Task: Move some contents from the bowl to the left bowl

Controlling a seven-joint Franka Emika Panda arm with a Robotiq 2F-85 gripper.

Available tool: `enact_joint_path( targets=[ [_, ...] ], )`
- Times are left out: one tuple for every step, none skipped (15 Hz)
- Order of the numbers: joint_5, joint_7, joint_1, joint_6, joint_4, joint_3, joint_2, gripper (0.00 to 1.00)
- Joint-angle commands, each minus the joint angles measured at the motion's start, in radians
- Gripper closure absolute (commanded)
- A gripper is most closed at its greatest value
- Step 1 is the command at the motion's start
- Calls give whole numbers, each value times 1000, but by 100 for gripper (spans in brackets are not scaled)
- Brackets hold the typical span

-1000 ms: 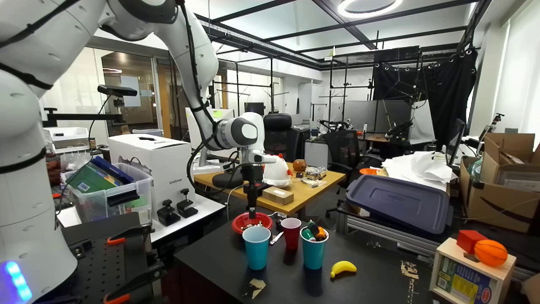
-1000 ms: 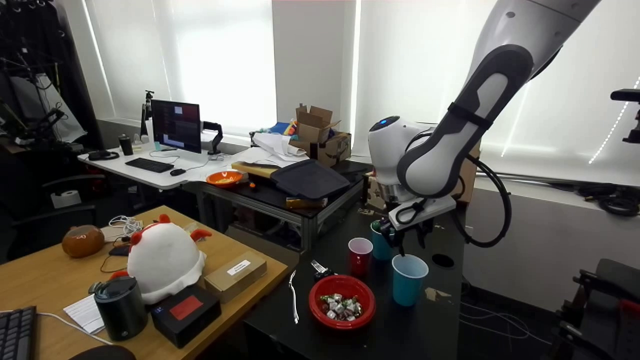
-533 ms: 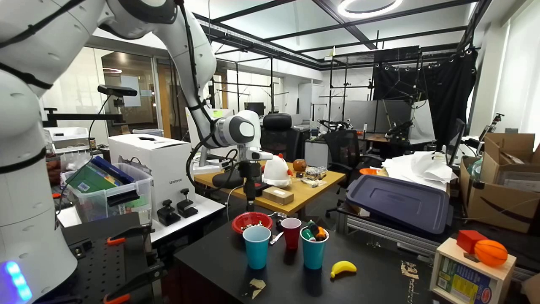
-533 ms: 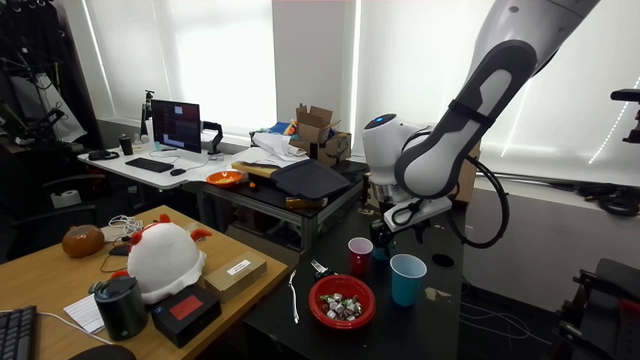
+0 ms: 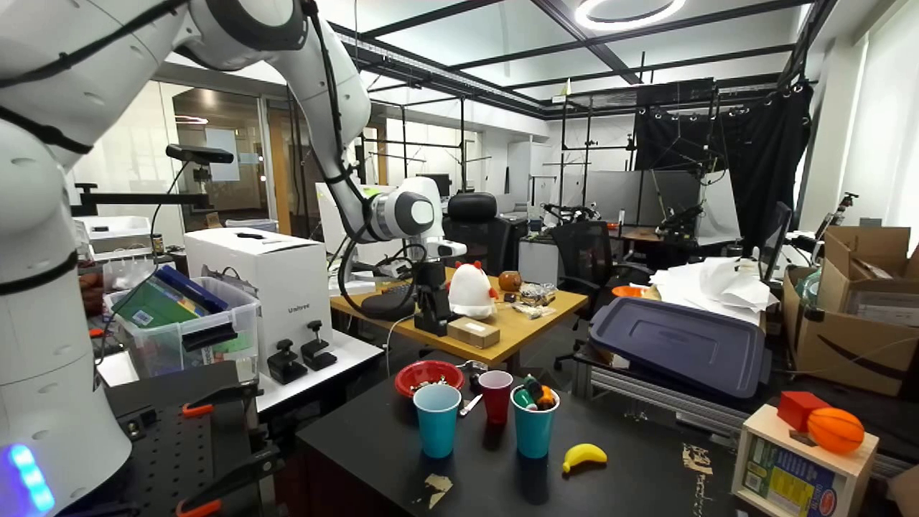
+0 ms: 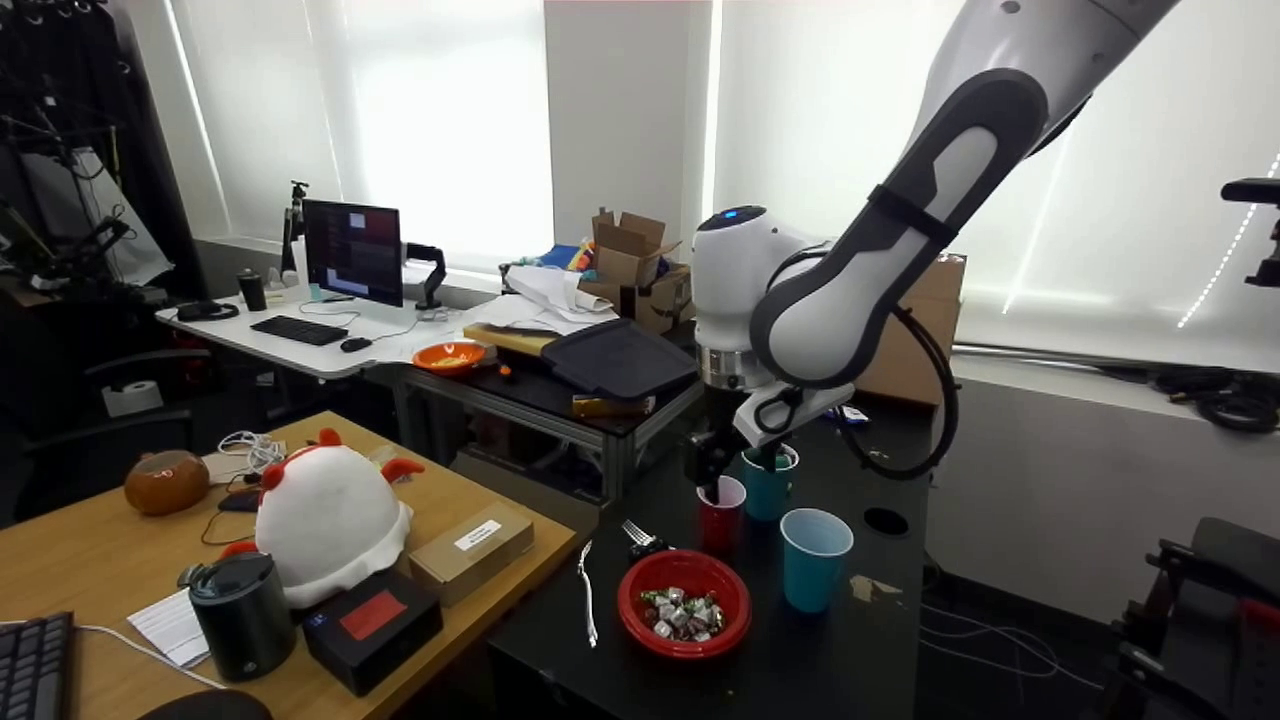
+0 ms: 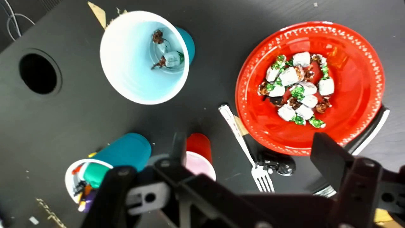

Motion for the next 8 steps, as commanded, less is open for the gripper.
enact_joint_path(
  targets=[
    [46, -184, -46, 9, 125, 55, 101, 0],
    [59, -231, -51, 5, 162, 64, 133, 0],
    [73, -281, -62, 0, 202, 79, 168, 0],
    [84, -327, -68, -7, 239, 90, 197, 0],
    [94, -368, -75, -14, 274, 101, 225, 0],
    [101, -416, -86, -28, 319, 111, 257, 0],
    [106, -459, -95, -43, 366, 119, 290, 0],
    [112, -512, -110, -54, 400, 137, 316, 0]
  ],
)
